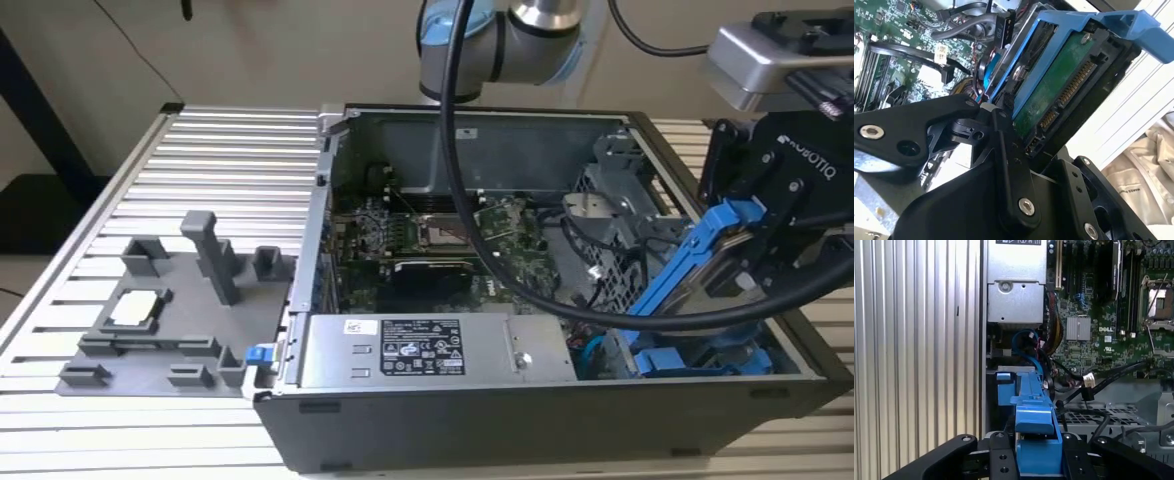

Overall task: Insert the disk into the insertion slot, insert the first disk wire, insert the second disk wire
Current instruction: 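Insert the disk into the insertion slot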

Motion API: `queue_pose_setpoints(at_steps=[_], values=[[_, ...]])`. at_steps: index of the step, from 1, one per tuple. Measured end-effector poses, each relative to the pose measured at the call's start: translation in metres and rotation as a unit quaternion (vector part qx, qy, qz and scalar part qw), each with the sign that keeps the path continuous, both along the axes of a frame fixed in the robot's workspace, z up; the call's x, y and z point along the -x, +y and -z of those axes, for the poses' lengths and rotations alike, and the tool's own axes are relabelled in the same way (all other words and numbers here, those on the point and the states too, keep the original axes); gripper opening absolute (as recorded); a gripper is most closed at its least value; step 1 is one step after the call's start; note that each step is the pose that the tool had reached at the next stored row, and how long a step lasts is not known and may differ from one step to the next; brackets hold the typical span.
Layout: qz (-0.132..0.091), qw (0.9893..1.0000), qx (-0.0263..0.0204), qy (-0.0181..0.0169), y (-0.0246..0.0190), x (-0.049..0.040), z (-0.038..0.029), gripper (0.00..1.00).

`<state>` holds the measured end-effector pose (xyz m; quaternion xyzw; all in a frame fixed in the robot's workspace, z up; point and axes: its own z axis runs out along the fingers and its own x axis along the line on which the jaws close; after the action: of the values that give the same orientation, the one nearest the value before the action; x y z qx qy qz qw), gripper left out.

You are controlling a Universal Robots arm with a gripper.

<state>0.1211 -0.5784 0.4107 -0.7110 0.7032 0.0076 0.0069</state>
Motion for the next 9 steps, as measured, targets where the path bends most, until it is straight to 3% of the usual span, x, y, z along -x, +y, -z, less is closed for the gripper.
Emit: queue_pose_setpoints(at_steps=[9], values=[[0.000, 1.0000, -0.0052, 0.0000, 0.0002, -0.0044, 0.0059, 0.33]])
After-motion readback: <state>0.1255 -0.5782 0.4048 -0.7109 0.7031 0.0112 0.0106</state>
